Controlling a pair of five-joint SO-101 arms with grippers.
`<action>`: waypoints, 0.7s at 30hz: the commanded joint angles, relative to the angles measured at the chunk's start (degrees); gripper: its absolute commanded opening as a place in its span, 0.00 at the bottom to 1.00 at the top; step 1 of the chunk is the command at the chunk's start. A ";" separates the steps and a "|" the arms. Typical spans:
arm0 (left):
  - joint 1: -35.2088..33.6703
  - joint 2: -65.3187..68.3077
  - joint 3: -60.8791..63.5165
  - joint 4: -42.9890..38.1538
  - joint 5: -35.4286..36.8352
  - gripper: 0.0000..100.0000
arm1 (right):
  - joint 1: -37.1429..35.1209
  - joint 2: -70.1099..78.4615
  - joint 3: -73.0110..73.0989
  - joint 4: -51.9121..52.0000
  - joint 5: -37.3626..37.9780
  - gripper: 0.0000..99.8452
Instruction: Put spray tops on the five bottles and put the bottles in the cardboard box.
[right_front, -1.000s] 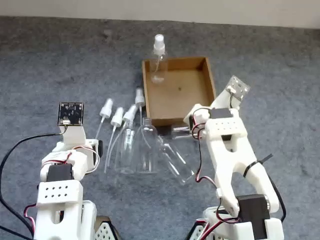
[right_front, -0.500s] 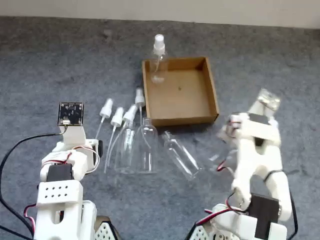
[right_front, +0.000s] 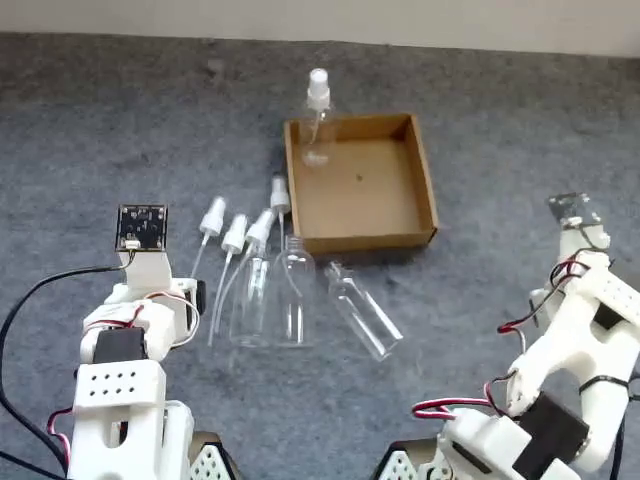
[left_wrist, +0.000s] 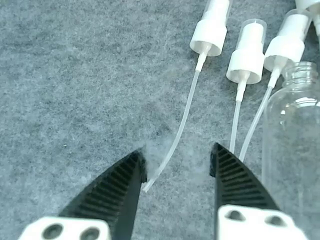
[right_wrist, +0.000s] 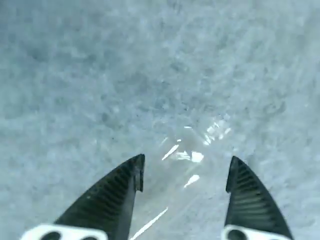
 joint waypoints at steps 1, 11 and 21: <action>-0.40 -0.40 -0.22 -1.23 -0.70 0.17 | 0.57 -0.40 -3.30 0.40 2.64 0.22; -0.31 -0.40 -0.13 -1.23 -0.70 0.17 | 9.36 -1.01 -3.30 0.31 -38.24 0.22; -0.31 -0.40 -0.13 -1.05 -0.70 0.17 | 10.86 -0.31 0.40 0.31 -50.11 0.22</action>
